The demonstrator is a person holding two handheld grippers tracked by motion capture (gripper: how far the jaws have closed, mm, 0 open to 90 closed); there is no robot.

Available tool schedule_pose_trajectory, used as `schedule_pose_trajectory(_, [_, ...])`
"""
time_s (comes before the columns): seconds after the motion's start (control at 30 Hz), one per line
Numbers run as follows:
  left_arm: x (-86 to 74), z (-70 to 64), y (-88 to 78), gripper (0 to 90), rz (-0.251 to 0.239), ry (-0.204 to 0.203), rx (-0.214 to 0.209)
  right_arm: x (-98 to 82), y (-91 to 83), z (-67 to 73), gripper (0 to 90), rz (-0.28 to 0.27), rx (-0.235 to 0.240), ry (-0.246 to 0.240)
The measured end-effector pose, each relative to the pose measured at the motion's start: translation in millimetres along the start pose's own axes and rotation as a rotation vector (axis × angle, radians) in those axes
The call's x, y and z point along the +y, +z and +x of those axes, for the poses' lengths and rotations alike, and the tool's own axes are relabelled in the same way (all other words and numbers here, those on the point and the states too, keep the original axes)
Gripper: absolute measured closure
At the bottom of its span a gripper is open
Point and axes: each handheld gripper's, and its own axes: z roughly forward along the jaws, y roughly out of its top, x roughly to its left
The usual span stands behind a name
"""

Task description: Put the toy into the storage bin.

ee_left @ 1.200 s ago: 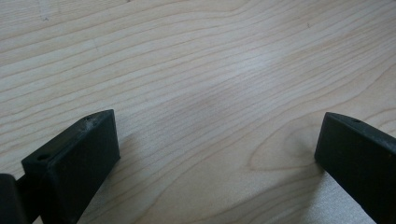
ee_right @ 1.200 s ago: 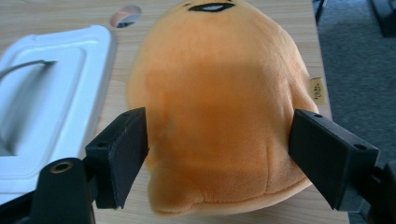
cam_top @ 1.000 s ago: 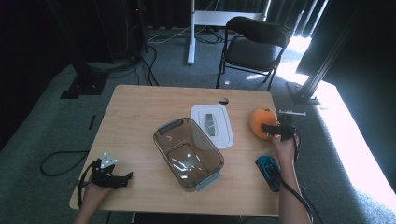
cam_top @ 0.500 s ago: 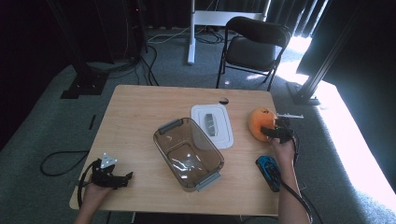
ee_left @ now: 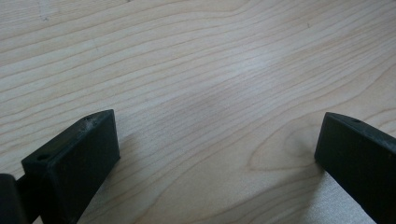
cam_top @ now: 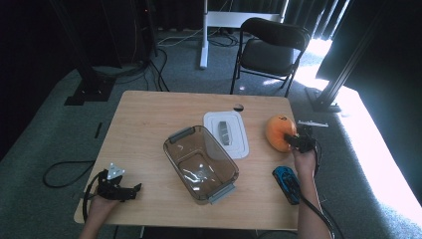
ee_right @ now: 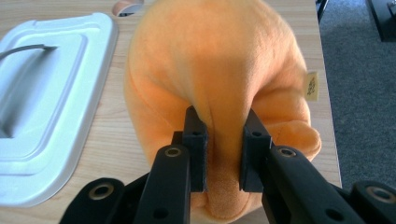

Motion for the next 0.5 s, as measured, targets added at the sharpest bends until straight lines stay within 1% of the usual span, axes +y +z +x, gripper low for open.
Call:
schedule_pose_trajectory(0.23, [0.0,0.0,0.0,0.2,0.000,0.000,0.000,1.5,-19.9,4.9,78.0,-0.033,0.040,-0.023])
schedule_pose_trajectory(0.37, [0.0,0.0,0.0,0.2,0.000,0.000,0.000,4.2,-30.7,11.6,78.0,-0.046,0.049,-0.062])
schedule_pose_trajectory(0.5, [0.0,-0.1,0.0,0.2,0.000,0.000,0.000,7.7,-42.2,19.7,78.0,-0.068,0.082,-0.079])
